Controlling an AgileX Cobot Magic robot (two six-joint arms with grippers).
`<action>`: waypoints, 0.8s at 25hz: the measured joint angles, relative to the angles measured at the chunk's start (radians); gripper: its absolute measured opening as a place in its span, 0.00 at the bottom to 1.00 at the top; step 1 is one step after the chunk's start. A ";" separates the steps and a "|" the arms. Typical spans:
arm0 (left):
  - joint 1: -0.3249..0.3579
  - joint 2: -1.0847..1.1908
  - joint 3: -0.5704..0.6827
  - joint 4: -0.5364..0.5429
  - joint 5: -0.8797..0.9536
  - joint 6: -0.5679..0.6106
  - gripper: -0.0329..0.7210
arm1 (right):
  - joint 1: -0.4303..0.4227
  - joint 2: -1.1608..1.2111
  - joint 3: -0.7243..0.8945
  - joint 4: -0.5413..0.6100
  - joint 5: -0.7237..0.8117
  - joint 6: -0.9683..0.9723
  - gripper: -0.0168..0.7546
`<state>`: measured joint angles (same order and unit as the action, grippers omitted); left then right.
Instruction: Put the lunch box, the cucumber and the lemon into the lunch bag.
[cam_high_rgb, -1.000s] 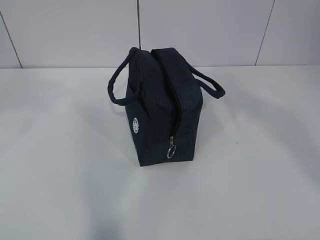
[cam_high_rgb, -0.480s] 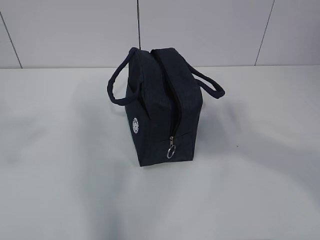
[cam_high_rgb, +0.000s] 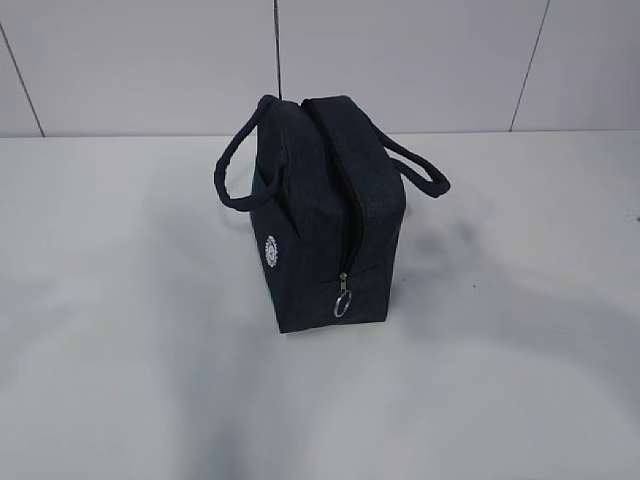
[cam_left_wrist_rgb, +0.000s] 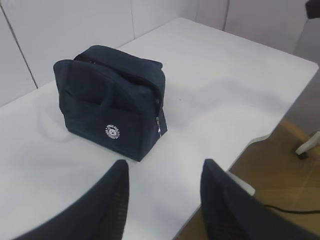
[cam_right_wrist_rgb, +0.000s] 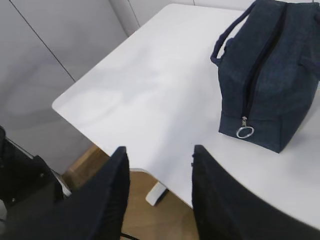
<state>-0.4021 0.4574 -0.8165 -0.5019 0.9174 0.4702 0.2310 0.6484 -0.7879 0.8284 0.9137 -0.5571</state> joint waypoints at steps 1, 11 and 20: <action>0.000 0.000 0.000 -0.010 0.000 0.000 0.47 | 0.000 0.012 0.000 -0.013 0.000 0.000 0.43; 0.000 0.000 0.000 -0.057 -0.046 0.000 0.47 | 0.000 0.174 0.107 -0.063 -0.105 -0.018 0.38; 0.000 0.000 0.000 -0.010 -0.046 0.000 0.42 | 0.086 0.313 0.149 0.033 -0.267 -0.129 0.37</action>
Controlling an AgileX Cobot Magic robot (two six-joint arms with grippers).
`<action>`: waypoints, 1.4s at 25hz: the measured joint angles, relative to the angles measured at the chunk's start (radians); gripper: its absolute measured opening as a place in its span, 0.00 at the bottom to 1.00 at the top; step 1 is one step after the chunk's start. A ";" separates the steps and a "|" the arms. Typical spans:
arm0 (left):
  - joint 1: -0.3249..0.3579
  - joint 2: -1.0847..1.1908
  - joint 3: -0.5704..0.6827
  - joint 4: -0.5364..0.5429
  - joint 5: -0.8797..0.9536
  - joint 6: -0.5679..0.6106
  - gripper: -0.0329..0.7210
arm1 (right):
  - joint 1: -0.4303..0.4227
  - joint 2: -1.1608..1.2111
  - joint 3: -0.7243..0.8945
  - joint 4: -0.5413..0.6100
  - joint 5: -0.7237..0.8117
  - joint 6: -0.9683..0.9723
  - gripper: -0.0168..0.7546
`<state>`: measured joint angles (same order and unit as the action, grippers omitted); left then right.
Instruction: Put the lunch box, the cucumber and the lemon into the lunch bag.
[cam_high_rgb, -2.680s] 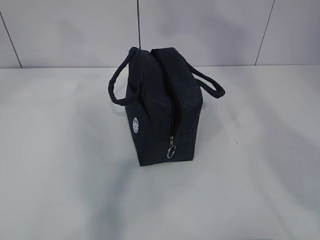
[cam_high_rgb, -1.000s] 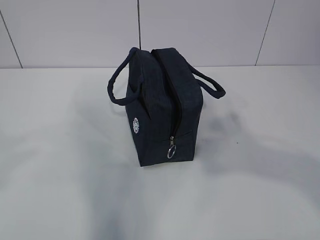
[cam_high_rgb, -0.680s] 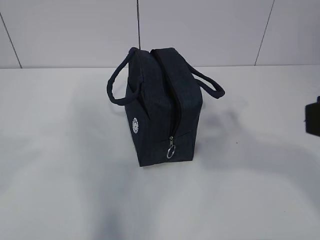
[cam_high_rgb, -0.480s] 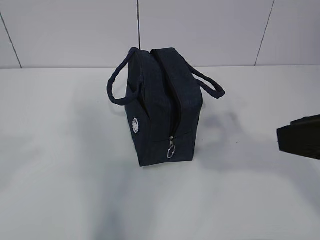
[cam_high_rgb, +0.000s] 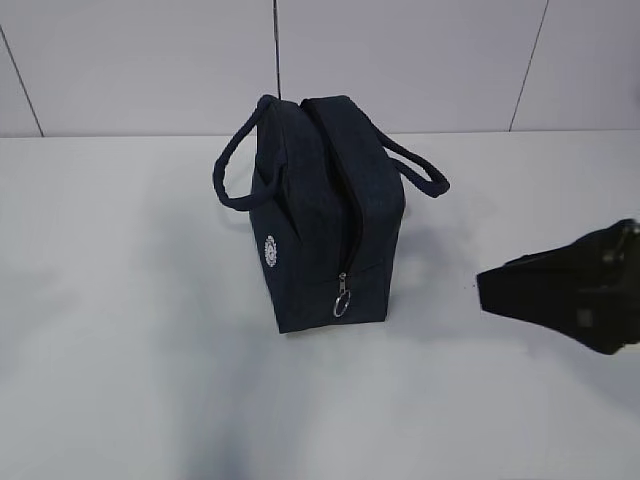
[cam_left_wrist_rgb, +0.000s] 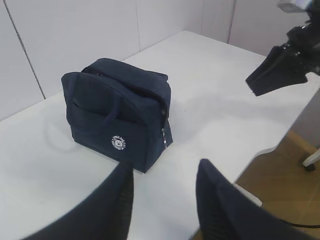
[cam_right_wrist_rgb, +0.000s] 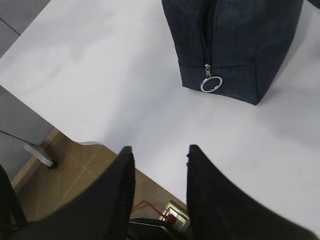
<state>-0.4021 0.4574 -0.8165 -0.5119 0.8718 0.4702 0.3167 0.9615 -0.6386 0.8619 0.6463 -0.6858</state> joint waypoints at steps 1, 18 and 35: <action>0.000 0.000 0.000 0.000 0.000 0.000 0.42 | 0.030 0.027 0.000 0.004 -0.031 -0.003 0.37; 0.000 0.000 0.000 0.002 0.000 -0.014 0.41 | 0.351 0.518 -0.087 0.176 -0.453 -0.013 0.34; 0.000 0.000 0.000 0.002 -0.045 -0.014 0.40 | 0.352 0.627 -0.156 0.423 -0.524 -0.011 0.66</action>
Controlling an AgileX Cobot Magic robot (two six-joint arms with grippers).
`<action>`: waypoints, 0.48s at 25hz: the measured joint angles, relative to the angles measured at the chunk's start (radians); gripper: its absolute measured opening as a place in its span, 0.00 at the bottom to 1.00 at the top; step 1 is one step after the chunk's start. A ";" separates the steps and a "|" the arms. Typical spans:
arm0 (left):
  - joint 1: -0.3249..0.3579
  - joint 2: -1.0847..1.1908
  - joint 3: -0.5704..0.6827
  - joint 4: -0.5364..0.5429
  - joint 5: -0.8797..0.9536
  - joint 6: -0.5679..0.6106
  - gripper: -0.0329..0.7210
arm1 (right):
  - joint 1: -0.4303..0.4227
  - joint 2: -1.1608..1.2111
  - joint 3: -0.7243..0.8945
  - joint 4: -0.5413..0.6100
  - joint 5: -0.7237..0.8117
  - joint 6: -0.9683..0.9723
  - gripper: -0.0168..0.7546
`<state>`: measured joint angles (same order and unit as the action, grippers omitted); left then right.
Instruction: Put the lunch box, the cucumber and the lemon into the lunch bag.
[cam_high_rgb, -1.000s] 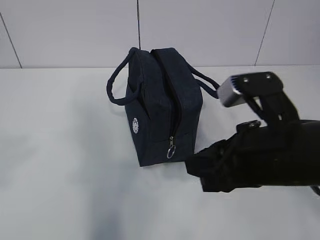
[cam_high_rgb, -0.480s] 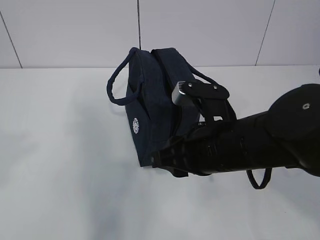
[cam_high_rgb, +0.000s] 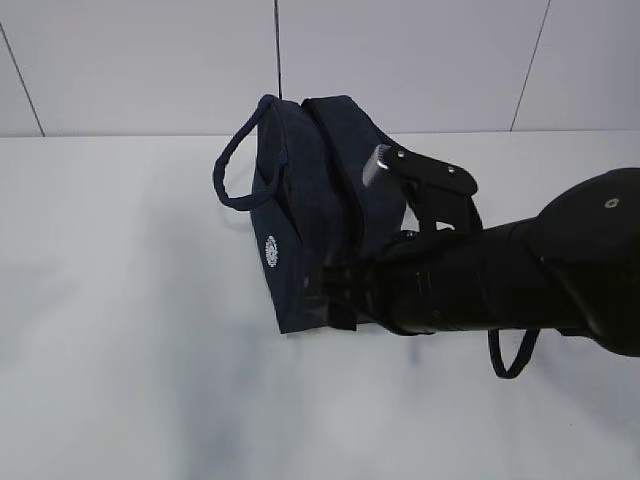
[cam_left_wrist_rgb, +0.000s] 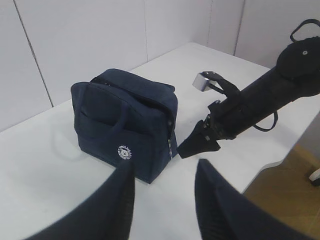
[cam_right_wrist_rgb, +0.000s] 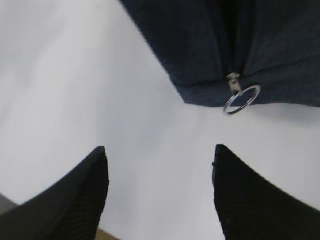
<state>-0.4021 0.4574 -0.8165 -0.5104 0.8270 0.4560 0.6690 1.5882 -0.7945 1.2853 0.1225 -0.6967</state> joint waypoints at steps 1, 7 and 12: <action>0.000 0.000 0.000 0.000 0.000 0.000 0.40 | 0.000 0.000 0.000 0.026 -0.032 0.000 0.66; 0.000 0.000 0.000 0.000 0.000 0.000 0.40 | 0.000 0.062 -0.002 0.105 -0.097 0.000 0.67; 0.000 0.000 0.011 0.000 -0.002 0.000 0.40 | 0.000 0.125 -0.002 0.134 -0.095 0.000 0.67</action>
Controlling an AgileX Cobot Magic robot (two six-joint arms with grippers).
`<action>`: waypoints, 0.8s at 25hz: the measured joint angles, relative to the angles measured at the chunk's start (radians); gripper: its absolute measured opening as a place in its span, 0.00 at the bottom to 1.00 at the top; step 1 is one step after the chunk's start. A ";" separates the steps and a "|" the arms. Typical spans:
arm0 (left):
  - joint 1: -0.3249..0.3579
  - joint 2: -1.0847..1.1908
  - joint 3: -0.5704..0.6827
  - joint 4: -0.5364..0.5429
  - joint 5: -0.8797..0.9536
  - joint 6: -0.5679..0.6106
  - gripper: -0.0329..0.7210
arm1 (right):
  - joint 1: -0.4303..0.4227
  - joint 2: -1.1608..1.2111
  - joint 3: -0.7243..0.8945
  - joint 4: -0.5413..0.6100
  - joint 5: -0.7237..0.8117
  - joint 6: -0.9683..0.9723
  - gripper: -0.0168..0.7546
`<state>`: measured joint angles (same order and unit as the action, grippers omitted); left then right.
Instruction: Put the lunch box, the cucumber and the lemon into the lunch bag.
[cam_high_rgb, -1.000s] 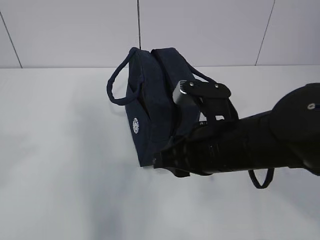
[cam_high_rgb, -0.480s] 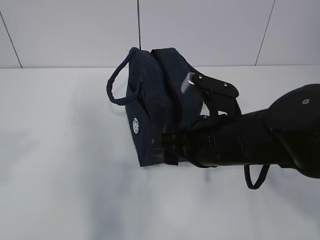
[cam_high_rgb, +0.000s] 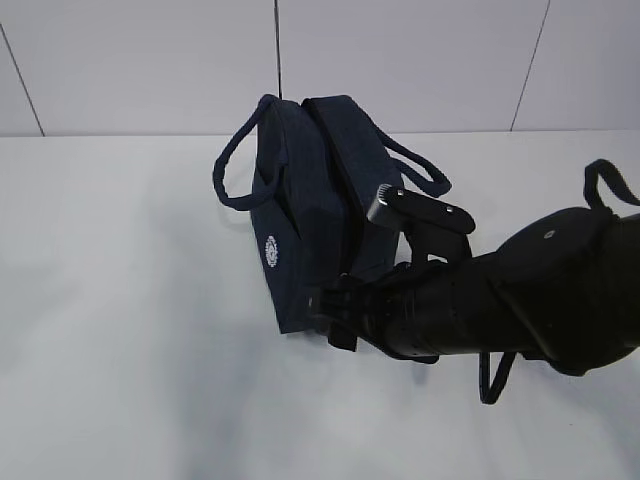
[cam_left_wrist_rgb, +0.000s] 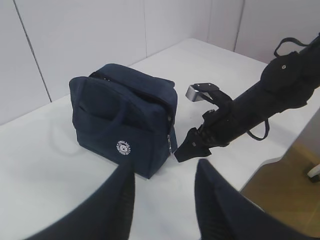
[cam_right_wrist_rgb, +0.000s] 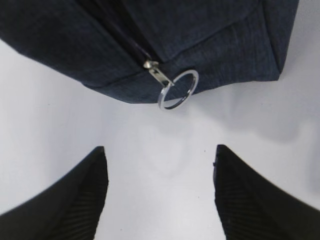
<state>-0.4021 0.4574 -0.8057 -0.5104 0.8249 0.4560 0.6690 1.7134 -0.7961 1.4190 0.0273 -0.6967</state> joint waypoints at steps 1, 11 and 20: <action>0.000 0.000 0.009 0.000 0.000 0.000 0.40 | 0.000 0.002 0.000 0.002 0.000 0.000 0.67; 0.000 0.000 0.031 -0.013 -0.004 0.000 0.40 | 0.000 0.006 -0.041 0.006 -0.041 -0.012 0.66; 0.000 0.000 0.031 -0.021 -0.004 0.000 0.40 | 0.000 0.062 -0.074 0.020 -0.057 -0.022 0.63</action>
<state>-0.4021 0.4574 -0.7746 -0.5315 0.8211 0.4560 0.6690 1.7757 -0.8706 1.4392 -0.0301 -0.7188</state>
